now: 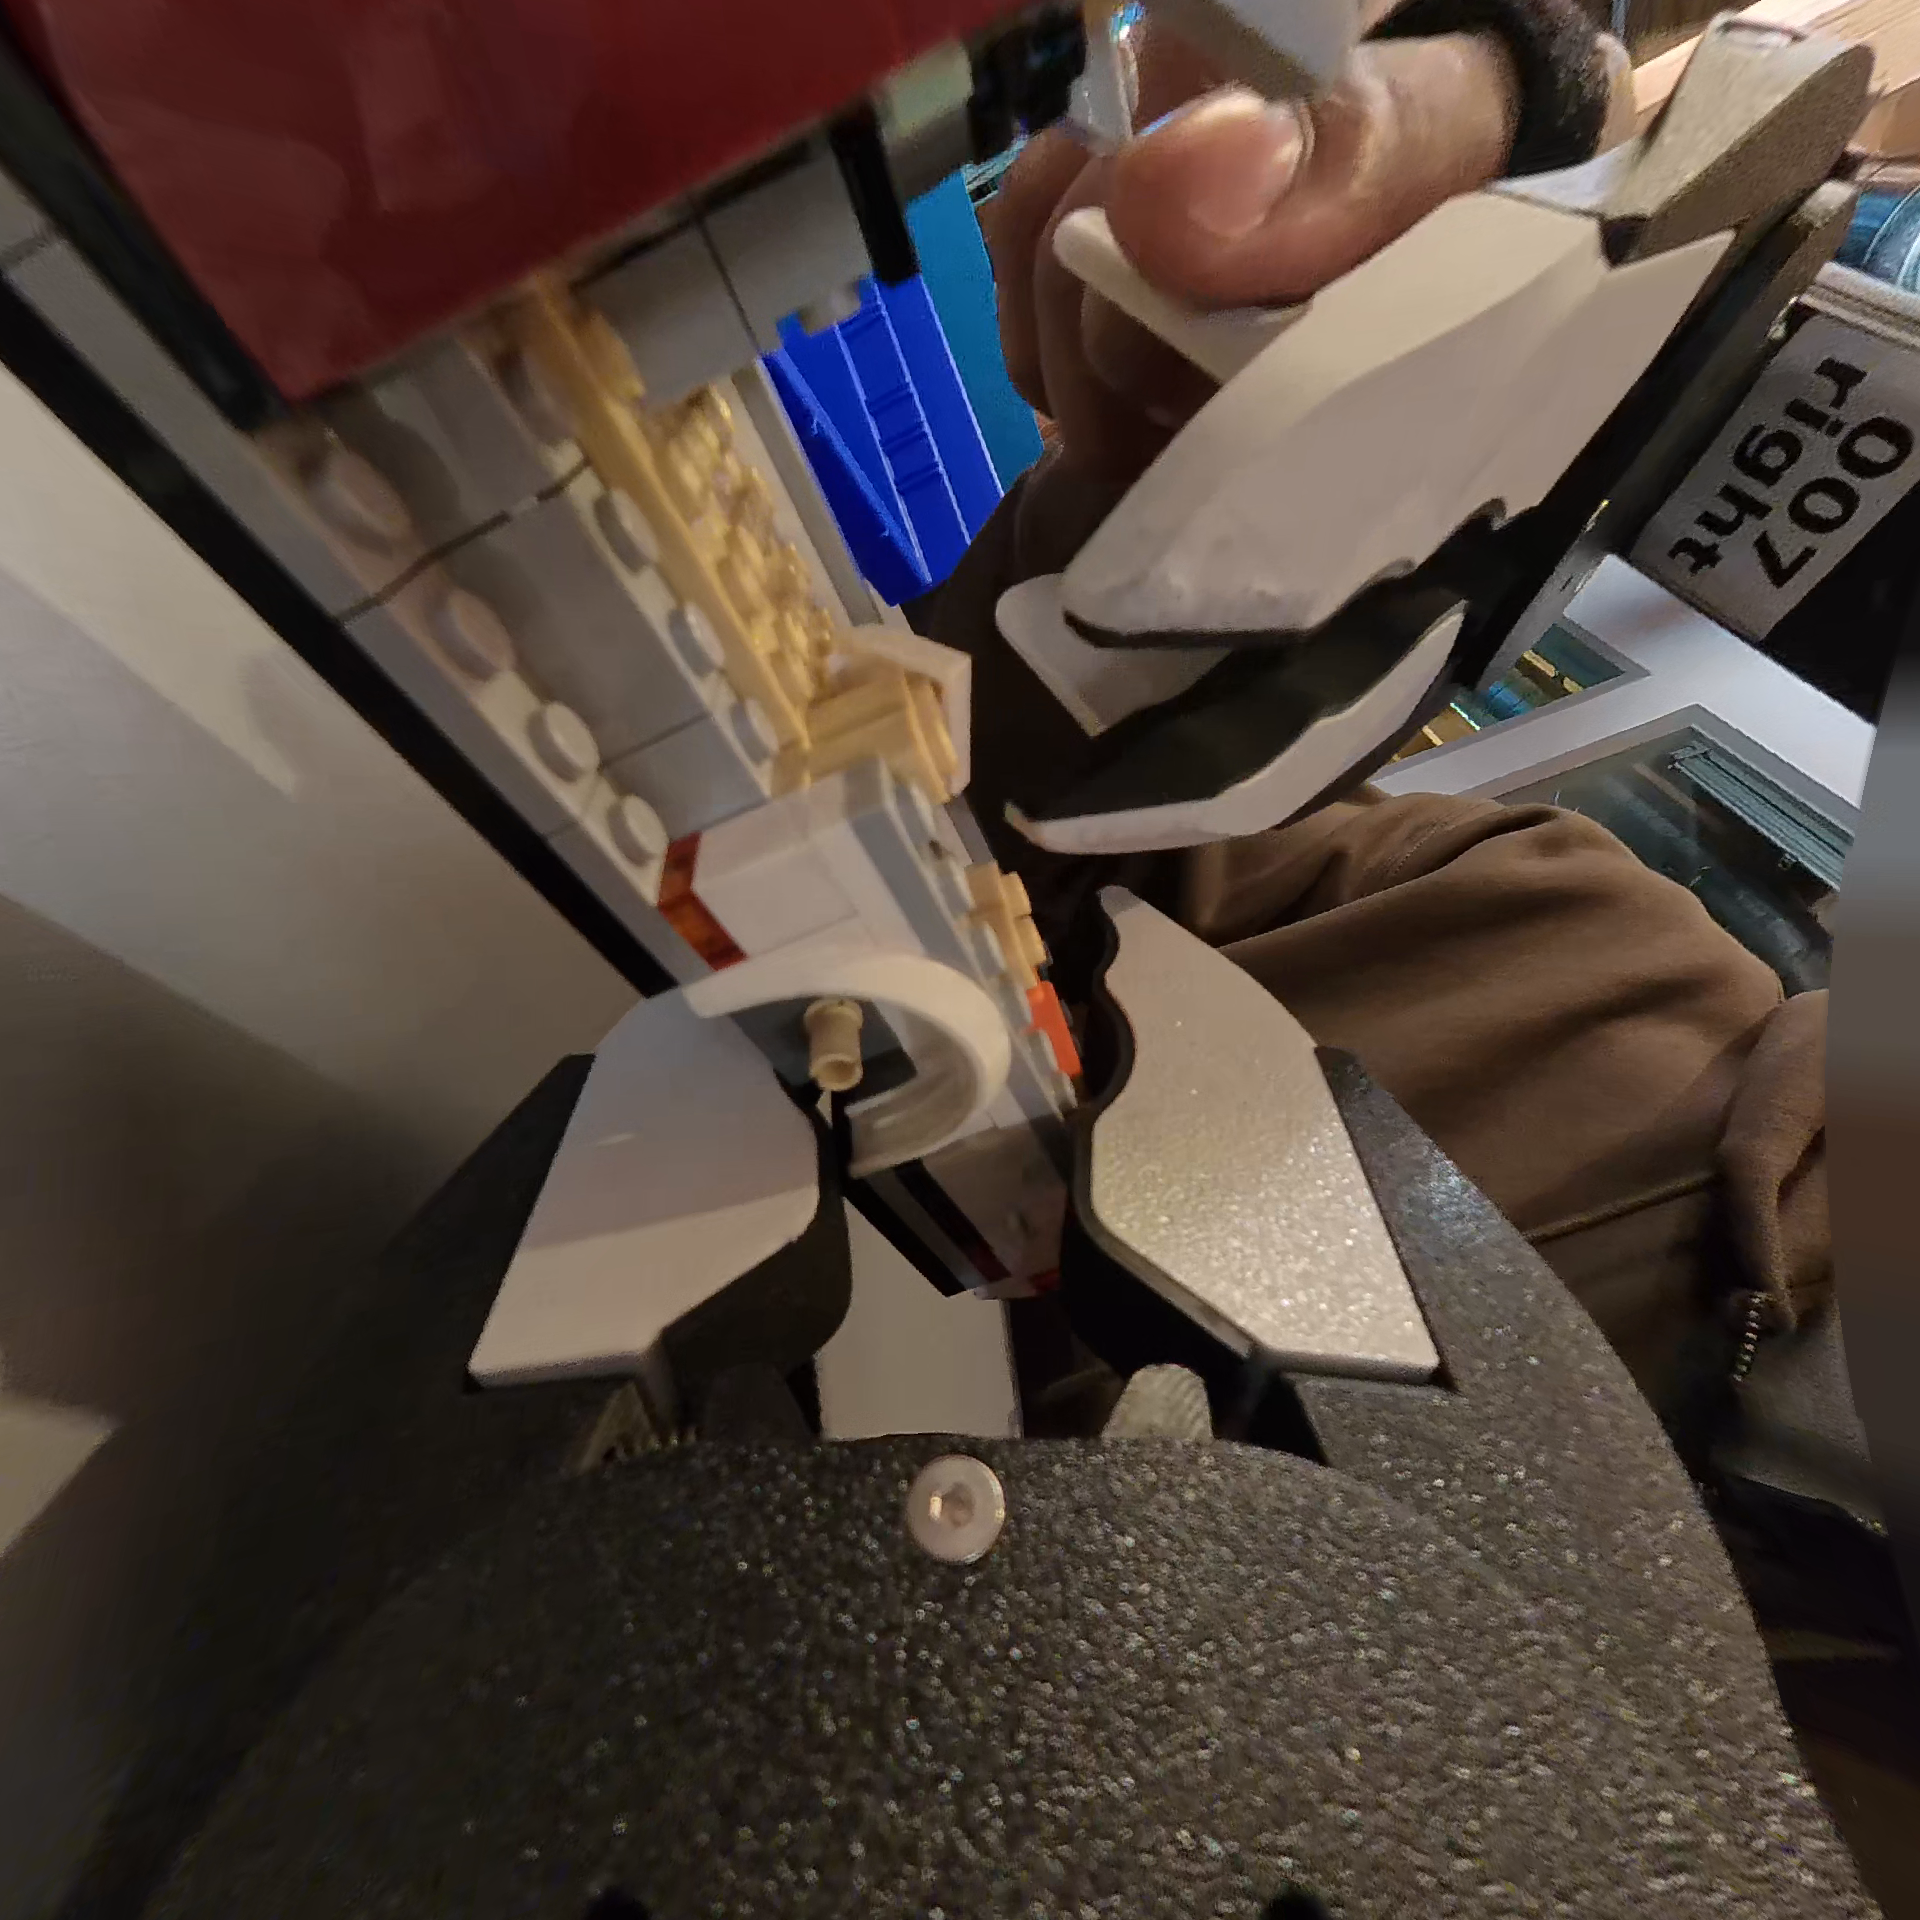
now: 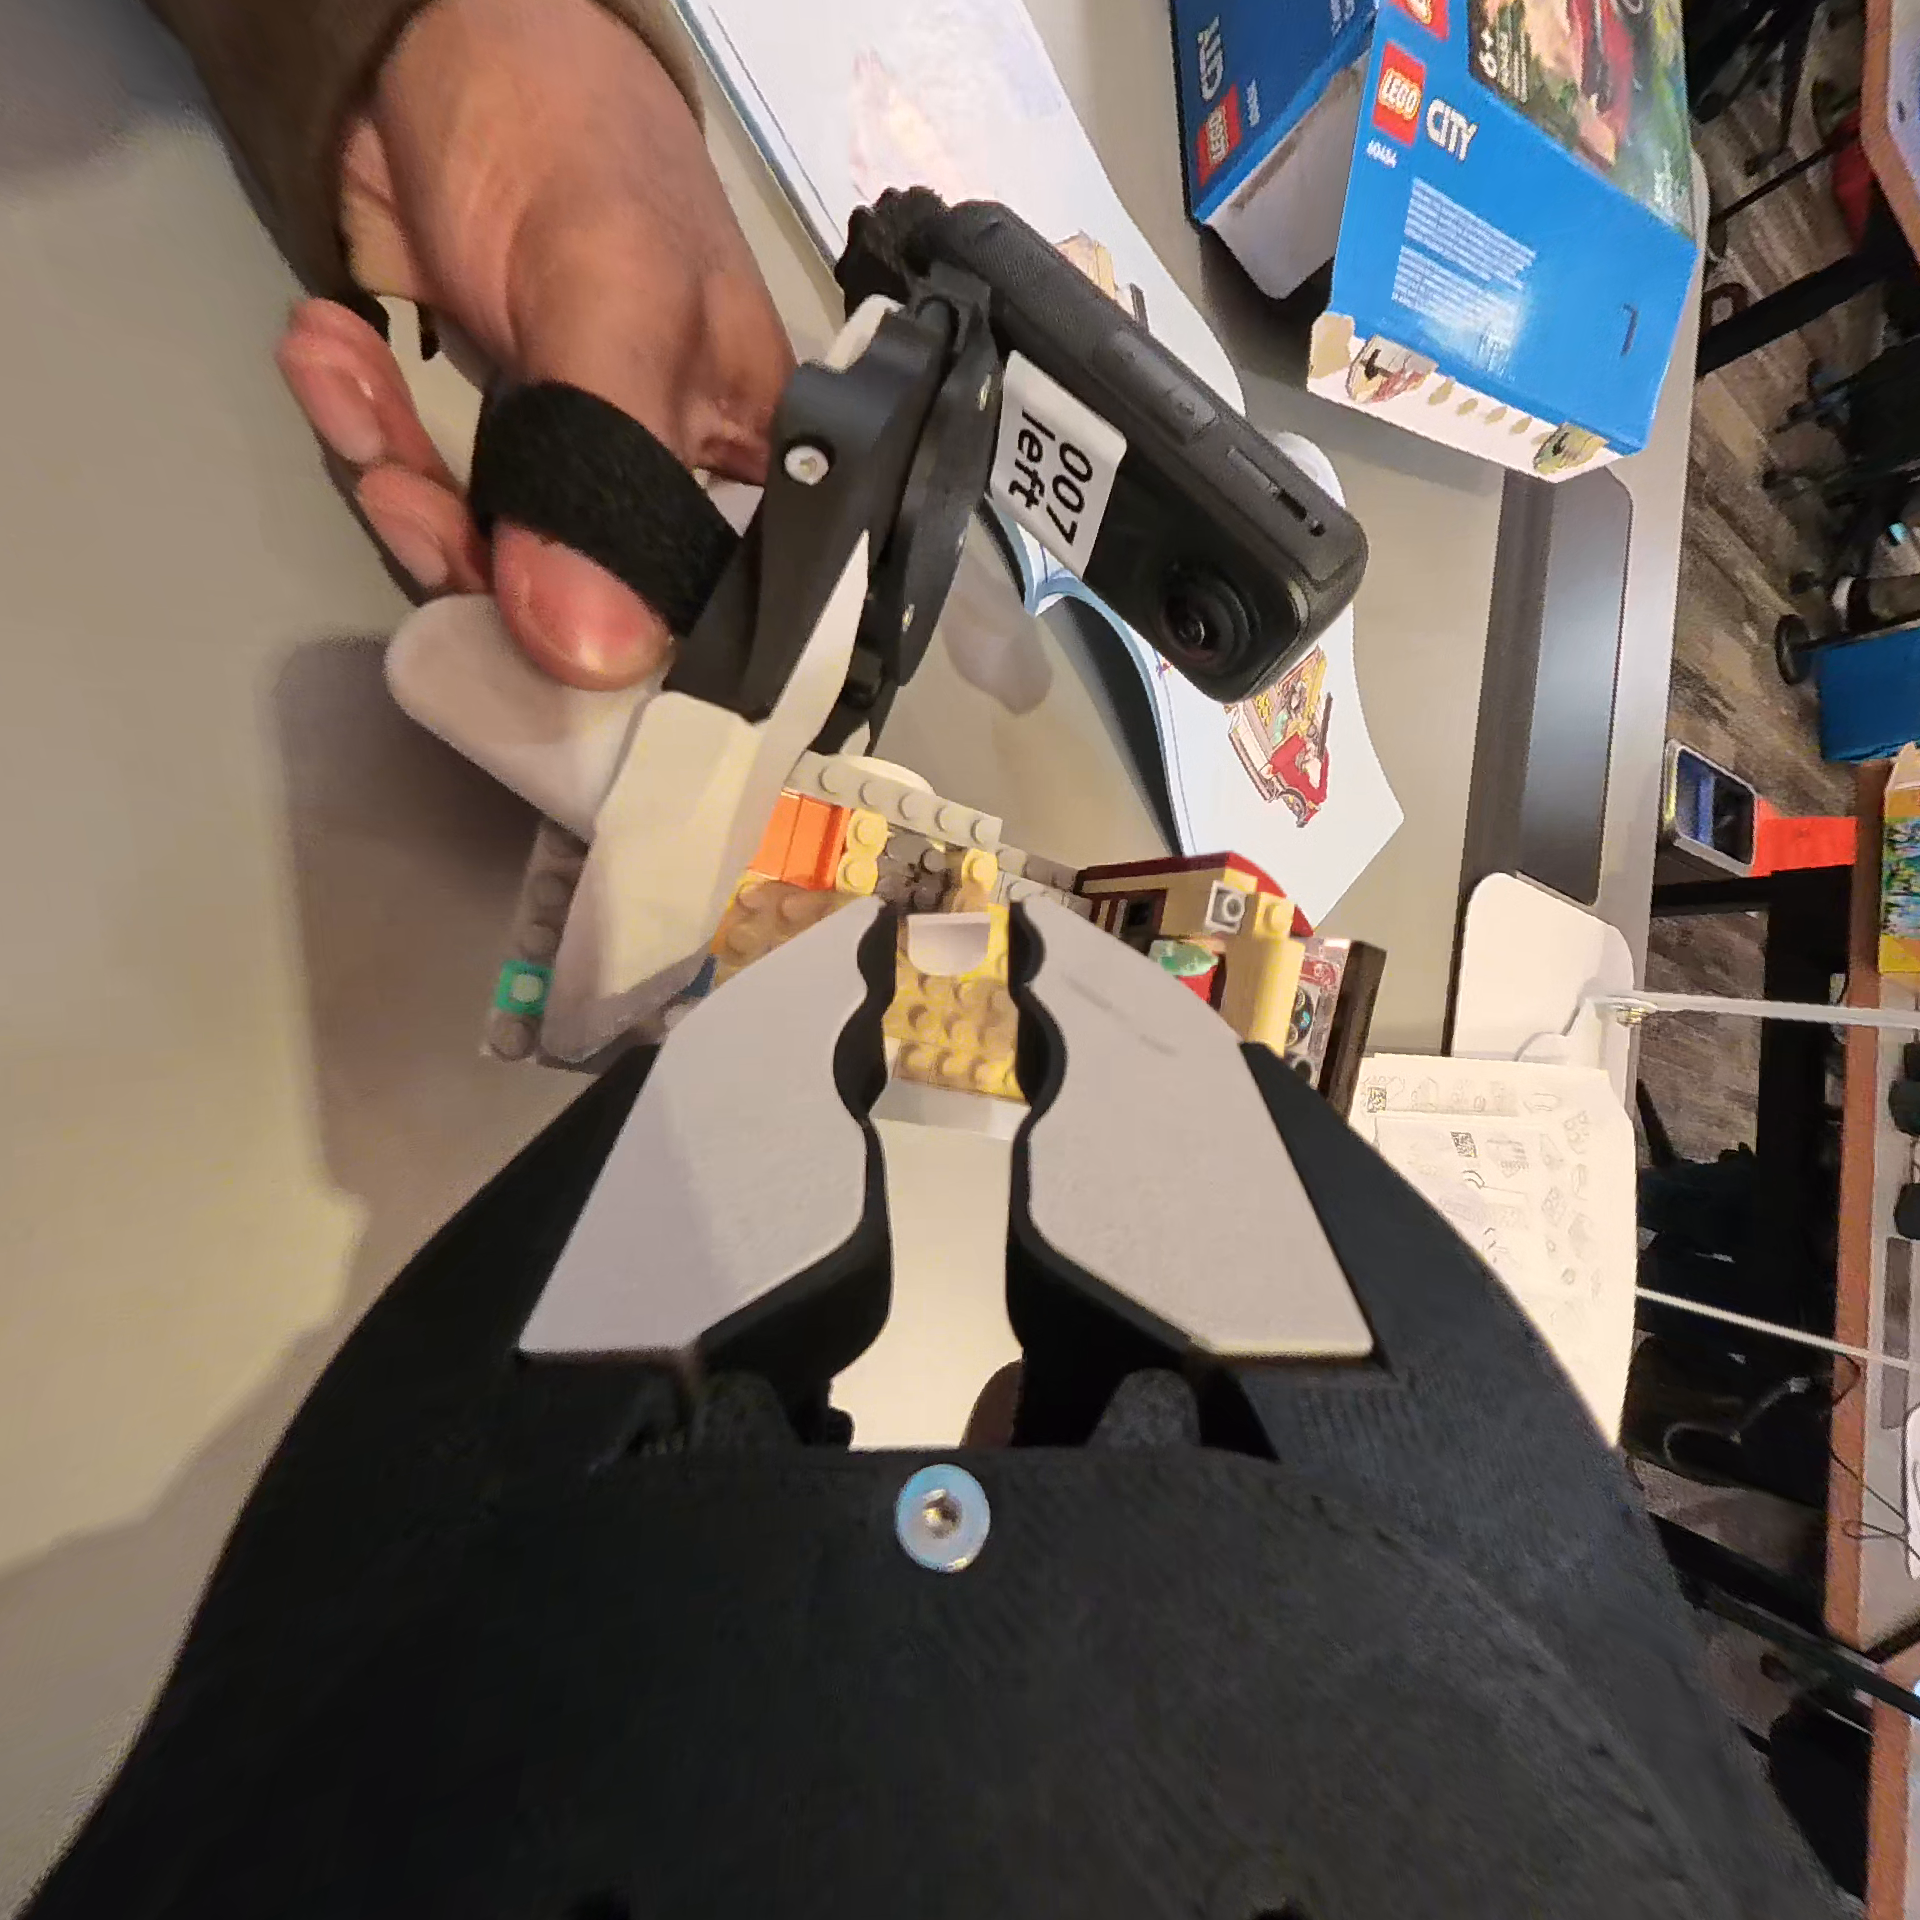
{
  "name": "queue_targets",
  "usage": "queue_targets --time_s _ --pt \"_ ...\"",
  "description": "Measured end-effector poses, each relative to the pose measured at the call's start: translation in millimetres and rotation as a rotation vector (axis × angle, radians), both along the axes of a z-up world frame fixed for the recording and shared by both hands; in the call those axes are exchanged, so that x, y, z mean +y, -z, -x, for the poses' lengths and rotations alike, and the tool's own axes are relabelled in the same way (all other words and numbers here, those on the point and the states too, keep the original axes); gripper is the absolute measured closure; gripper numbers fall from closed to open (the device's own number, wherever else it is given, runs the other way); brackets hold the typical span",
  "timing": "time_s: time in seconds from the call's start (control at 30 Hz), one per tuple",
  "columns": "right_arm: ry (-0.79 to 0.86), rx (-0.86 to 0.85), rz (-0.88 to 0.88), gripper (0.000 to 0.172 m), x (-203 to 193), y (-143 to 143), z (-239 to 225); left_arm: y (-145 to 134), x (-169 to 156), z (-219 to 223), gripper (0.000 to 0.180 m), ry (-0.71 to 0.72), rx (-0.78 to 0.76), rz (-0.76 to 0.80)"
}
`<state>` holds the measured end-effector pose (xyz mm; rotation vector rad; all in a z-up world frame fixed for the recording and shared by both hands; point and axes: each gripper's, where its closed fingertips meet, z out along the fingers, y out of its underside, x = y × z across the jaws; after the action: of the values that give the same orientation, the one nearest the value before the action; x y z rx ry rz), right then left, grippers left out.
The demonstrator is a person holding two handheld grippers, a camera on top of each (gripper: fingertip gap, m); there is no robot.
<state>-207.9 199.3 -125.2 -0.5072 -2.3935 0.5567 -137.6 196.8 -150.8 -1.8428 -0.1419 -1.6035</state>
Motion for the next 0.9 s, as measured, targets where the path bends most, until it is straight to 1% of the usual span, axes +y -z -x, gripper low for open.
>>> queue_targets --time_s 0.23,0.53,0.67,0.73,0.77,0.9 --pt "-0.024 -0.049 -0.082 0.147 0.4 4.2 -1.0 1.1 -0.8 -2.2 0.133 0.007 0.020 -0.003" --pt "-0.048 -0.103 -0.154 0.146 4.8 11.2 0.2 2.4 -0.3 -2.4 0.134 0.004 0.029 0.000" --pt "-0.055 -0.129 -0.144 0.146 4.2 14.3 0.7 3.2 0.2 -1.9 0.134 0.000 0.032 0.005" --pt "-0.047 -0.136 -0.133 0.149 5.2 15.2 2.0 4.0 0.5 -1.5 0.133 -0.003 0.033 0.011" --pt "-0.039 -0.133 -0.130 0.154 6.0 15.3 3.0 4.7 0.7 -1.6 0.133 -0.004 0.039 0.013" --pt "-0.025 -0.136 -0.072 0.155 2.7 10.8 1.5 6.9 1.0 -2.2 0.133 -0.010 0.066 0.014"
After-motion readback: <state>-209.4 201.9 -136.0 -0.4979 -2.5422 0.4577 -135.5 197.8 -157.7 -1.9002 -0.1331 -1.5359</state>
